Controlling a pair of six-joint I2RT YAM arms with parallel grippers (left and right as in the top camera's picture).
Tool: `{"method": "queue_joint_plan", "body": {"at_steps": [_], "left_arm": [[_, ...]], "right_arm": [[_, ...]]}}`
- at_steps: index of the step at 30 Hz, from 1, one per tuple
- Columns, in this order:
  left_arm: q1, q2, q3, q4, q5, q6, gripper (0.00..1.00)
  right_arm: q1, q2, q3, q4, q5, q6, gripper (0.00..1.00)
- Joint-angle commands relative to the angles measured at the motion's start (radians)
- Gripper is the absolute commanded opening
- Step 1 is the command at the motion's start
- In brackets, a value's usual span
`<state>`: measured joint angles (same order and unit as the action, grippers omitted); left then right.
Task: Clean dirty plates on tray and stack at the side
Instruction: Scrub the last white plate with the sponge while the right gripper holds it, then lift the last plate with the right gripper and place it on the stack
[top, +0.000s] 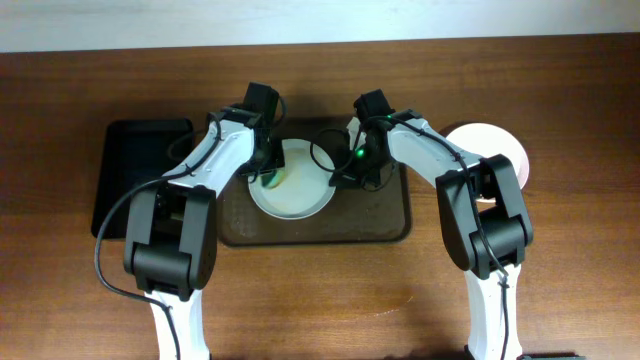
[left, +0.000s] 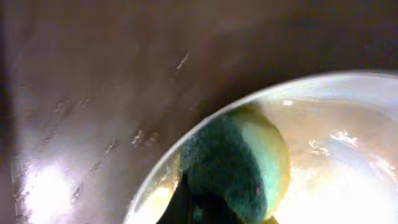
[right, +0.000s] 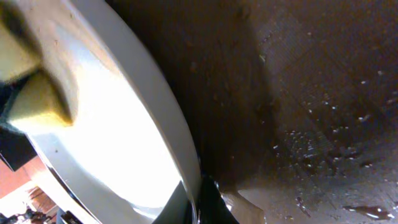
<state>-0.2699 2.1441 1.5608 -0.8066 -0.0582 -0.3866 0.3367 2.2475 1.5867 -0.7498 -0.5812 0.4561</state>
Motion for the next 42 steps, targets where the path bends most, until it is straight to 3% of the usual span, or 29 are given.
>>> {"method": "queue_joint_plan", "body": {"at_steps": [1,3,5,7,15,23,28,32,36,42], "left_arm": [[0.031,0.063,-0.053,-0.174,0.059,0.084,0.01],[0.031,0.063,-0.052,-0.254,0.431,0.245,0.01],[0.035,0.062,-0.047,-0.269,0.676,0.347,0.01],[0.075,0.063,-0.011,-0.269,0.763,0.358,0.01],[0.387,0.063,0.347,-0.348,0.787,0.332,0.01],[0.262,0.063,0.344,-0.351,0.527,0.332,0.01],[0.245,0.064,0.344,-0.327,0.511,0.332,0.01],[0.245,0.064,0.341,-0.327,0.502,0.332,0.01],[0.244,0.065,0.340,-0.327,0.502,0.332,0.01],[0.244,0.066,0.340,-0.322,0.501,0.332,0.01]], "right_arm": [[-0.009,0.054,-0.040,-0.020,0.145,-0.009,0.05],[-0.009,0.054,-0.040,-0.020,0.145,-0.009,0.04],[-0.009,0.054,-0.040,-0.020,0.145,-0.009,0.04],[-0.009,0.054,-0.040,-0.020,0.145,-0.009,0.04],[-0.039,0.041,-0.029,-0.054,0.148,-0.015,0.04],[-0.049,-0.253,0.069,-0.301,0.586,-0.040,0.04],[-0.033,-0.460,0.069,-0.377,0.818,-0.035,0.04],[0.107,-0.536,0.069,-0.395,1.106,-0.035,0.04],[0.357,-0.536,0.069,-0.382,1.485,-0.028,0.04],[0.565,-0.536,0.068,-0.348,1.960,-0.028,0.04]]}}
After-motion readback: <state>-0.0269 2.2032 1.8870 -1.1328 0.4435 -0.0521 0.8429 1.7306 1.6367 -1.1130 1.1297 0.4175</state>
